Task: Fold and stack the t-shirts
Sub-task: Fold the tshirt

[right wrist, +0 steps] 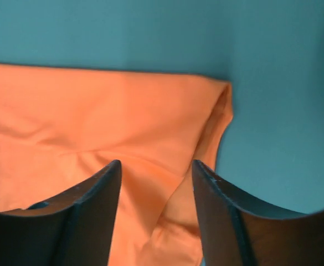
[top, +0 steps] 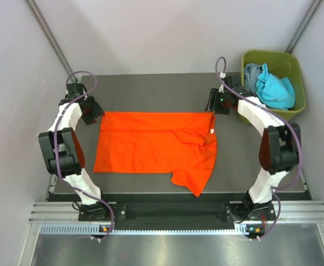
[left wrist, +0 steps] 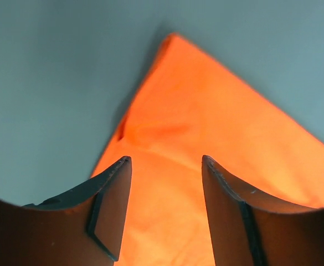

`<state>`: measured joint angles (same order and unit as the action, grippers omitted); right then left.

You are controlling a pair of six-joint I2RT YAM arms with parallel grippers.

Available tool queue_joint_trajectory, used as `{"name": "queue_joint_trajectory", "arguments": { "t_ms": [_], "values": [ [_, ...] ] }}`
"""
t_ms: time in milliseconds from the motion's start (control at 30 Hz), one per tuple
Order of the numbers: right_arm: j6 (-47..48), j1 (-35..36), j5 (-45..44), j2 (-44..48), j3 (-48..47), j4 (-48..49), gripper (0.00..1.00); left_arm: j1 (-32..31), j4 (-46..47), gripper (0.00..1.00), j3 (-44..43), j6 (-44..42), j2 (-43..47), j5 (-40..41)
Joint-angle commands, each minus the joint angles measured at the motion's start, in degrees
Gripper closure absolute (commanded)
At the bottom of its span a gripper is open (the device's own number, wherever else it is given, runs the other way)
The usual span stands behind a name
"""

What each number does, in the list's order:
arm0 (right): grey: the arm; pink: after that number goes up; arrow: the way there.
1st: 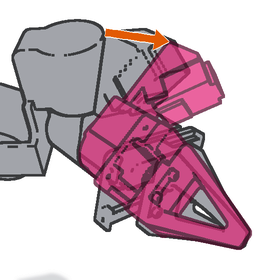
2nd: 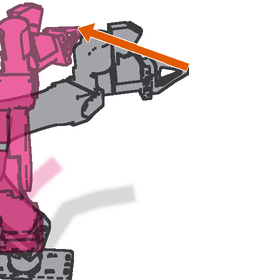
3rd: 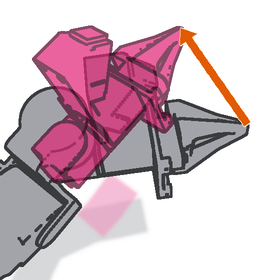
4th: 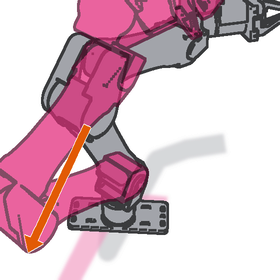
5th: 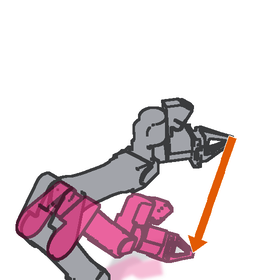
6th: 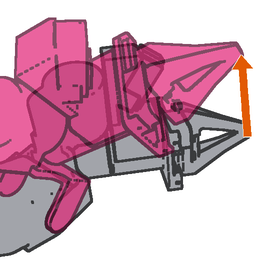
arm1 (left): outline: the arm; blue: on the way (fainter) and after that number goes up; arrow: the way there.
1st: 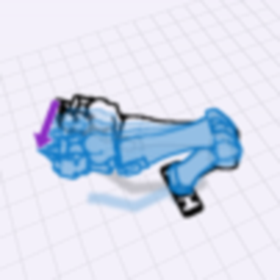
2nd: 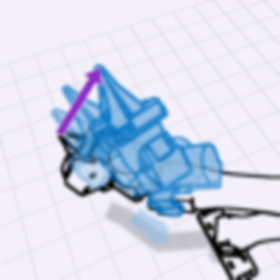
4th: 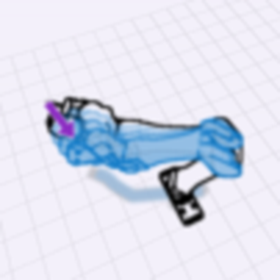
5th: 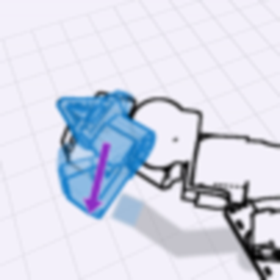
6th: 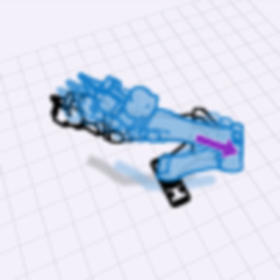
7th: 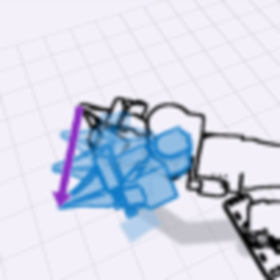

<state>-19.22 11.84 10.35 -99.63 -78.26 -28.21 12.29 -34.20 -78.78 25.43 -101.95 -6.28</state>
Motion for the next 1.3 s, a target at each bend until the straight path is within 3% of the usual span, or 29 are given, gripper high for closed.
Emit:
{"name": "queue_joint_trajectory", "arguments": {
  "t_ms": [0, 200, 367, 700, 933, 1100, 1133, 1200, 1233, 1267],
  "values": [
    [5.94, -0.85, -1.82, -7.14, -5.13, -2.82, 0.44, 0.19, 6.24, 0.41, -1.09, -1.16, -1.75, -6.71],
    [9.29, -1.11, -1.82, -13.04, -9.80, -4.40, 0.39, 0.19, 5.45, 0.35, -8.22, -10.21, -11.24, -5.76],
    [9.82, -2.08, -1.91, -14.97, -10.77, -5.02, 0.40, 0.10, 6.94, 0.34, -11.57, -11.54, -16.96, -7.42],
    [11.14, -3.14, 0.73, -18.22, -12.35, -3.17, 0.43, 0.27, 9.32, 0.42, -12.97, -11.02, -21.36, -12.08],
    [10.26, -3.22, 2.22, -21.21, -14.29, -1.06, 0.46, 0.27, 9.50, 0.61, -13.68, -10.84, -23.03, -11.47],
    [9.56, -3.22, 2.92, -23.23, -15.43, -0.71, 0.60, 0.45, 8.97, 0.87, -15.34, -9.61, -24.87, -11.29],
    [9.47, -3.14, 3.27, -23.50, -15.61, -0.62, 0.68, 0.62, 8.97, 0.95, -15.78, -8.91, -25.22, -11.12],
    [9.47, -3.22, 3.62, -23.85, -15.87, -0.45, 0.81, 0.71, 9.14, 1.00, -16.14, -8.39, -25.66, -10.86],
    [9.47, -3.14, 3.28, -24.20, -16.05, -0.36, 0.95, 0.89, 9.32, 1.00, -16.31, -8.21, -25.75, -10.85],
    [9.12, -3.22, 2.93, -24.38, -16.05, -0.36, 1.00, 0.89, 9.50, 1.00, -16.84, -8.03, -25.93, -10.77]
  ]
}}
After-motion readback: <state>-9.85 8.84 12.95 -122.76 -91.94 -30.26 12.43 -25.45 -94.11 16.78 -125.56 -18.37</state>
